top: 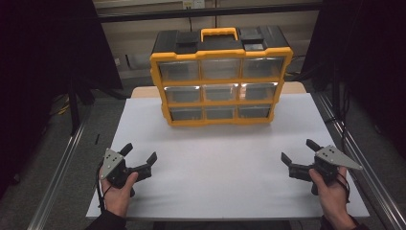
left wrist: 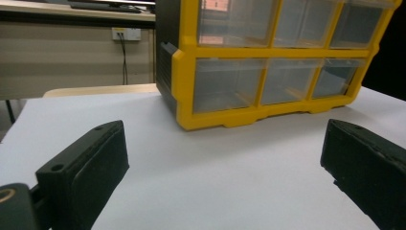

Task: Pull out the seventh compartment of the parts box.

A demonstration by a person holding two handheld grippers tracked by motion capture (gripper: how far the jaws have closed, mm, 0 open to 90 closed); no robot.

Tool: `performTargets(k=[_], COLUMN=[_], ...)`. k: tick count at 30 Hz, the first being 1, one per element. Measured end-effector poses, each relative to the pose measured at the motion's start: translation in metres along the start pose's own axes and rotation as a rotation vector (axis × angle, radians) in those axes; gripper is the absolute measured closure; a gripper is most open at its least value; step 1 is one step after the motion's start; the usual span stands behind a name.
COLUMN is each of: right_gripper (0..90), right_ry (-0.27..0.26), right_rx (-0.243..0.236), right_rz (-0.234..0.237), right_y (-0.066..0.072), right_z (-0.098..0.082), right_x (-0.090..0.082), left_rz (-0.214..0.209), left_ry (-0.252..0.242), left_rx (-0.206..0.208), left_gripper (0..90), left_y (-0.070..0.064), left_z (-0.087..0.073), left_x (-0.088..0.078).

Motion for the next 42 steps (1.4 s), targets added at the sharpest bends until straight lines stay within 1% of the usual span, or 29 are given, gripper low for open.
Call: performTargets(k=[1,2,3,4,5,6,7,8,9,10,16,17,18,21,22,23,24,25,27,29,30,32,33,34,37,38,39,40,42], right_gripper=[0.5,0.6,0.5,0.5,0.5,0.5,0.5,0.5,0.5,0.5,0.4,0.4,0.4,0.4,0.4,0.4,0.5,0.4,0.4,0.4,0.4,0.5,0.5,0.5,0.5,0.5,0.5,0.5,0.5], right_ry=[0.000,0.000,0.000,0.001,0.002,0.002,0.003,0.004,0.004,0.006,0.007,0.012,0.011,0.008,0.008,0.004,0.004,0.006,0.005,0.006,0.006,0.008,0.007,0.006,0.008,0.008,0.006,0.006,0.005], right_rx=[0.000,0.001,0.001,0.000,0.001,0.002,0.002,0.004,0.004,0.010,0.014,0.018,0.015,0.015,0.016,0.015,0.015,0.015,0.012,0.012,0.012,0.010,0.012,0.015,0.016,0.016,0.014,0.014,0.012], right_rz=[0.000,0.000,0.002,0.001,0.004,0.002,0.006,0.005,0.005,0.009,0.011,0.014,0.015,0.013,0.015,0.016,0.014,0.015,0.014,0.013,0.014,0.017,0.017,0.015,0.016,0.017,0.015,0.015,0.016], right_y=[0.000,0.000,0.000,0.000,0.001,0.000,0.001,0.001,0.001,0.000,0.000,0.000,0.000,0.001,0.001,0.002,0.003,0.003,0.003,0.004,0.004,0.004,0.004,0.003,0.004,0.004,0.004,0.004,0.004], right_z=[0.000,0.000,0.000,0.000,0.000,-0.001,-0.001,-0.001,-0.001,-0.002,-0.002,-0.003,-0.003,-0.002,-0.002,-0.001,-0.001,-0.001,-0.001,-0.001,-0.001,-0.001,-0.001,-0.001,-0.001,-0.001,-0.001,-0.001,-0.001], right_x=[0.000,0.000,0.000,0.000,0.000,0.000,0.000,0.000,0.000,0.000,0.001,0.001,0.001,0.000,0.000,0.000,-0.001,-0.001,-0.001,-0.001,-0.001,0.000,0.000,0.000,-0.001,-0.001,-0.001,-0.001,-0.001], left_rz=[-0.001,0.010,0.015,0.020,0.013,0.015,0.023,0.026,0.026,0.010,0.008,0.019,0.017,0.018,0.031,0.029,0.020,0.016,0.014,0.016,0.000,-0.010,0.003,0.005,-0.001,-0.001,-0.005,-0.006,-0.009], left_ry=[-0.002,0.000,0.011,0.014,0.018,0.004,0.018,0.031,0.031,0.028,0.033,0.037,0.033,0.033,0.040,0.034,0.023,0.021,0.018,0.027,0.024,0.021,0.029,0.032,0.027,0.030,0.035,0.041,0.052], left_rx=[0.002,0.002,0.018,0.015,0.021,0.000,0.018,0.025,0.025,0.027,0.048,0.058,0.049,0.055,0.065,0.067,0.053,0.065,0.069,0.081,0.074,0.056,0.078,0.088,0.077,0.081,0.103,0.098,0.117], left_gripper=[2.4,2.5,2.9,2.9,3.0,3.1,3.4,3.4,3.4,3.4,3.4,3.4,3.4,3.4,3.4,3.4,3.4,3.4,3.3,3.0,3.0,3.0,3.0,2.9,2.5,2.5,2.5,2.5,2.6], left_y=[0.000,0.002,0.003,0.004,0.004,0.003,0.004,0.003,0.003,0.002,-0.002,-0.001,-0.002,-0.002,-0.001,-0.002,-0.003,-0.004,-0.005,-0.006,-0.008,-0.010,-0.009,-0.009,-0.011,-0.011,-0.012,-0.013,-0.013], left_z=[0.000,0.000,0.000,-0.001,-0.001,0.000,-0.001,-0.002,-0.002,-0.002,-0.001,-0.001,-0.001,0.000,0.000,0.001,0.002,0.003,0.004,0.005,0.005,0.005,0.006,0.006,0.007,0.007,0.007,0.006,0.004], left_x=[0.000,-0.001,-0.002,-0.001,-0.001,0.000,0.000,0.002,0.002,0.003,0.008,0.008,0.009,0.009,0.009,0.009,0.010,0.011,0.012,0.013,0.016,0.019,0.021,0.021,0.024,0.024,0.026,0.028,0.030])
Point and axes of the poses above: each handheld gripper's, and its own axes: x roughly forward along the jaws, z roughly out of its top, y roughly to its left, the point moved 8 cm from there along x, roughly forward along the jaws, and after that the axes turned 2 degrees about -x, right-handed, at the moved point
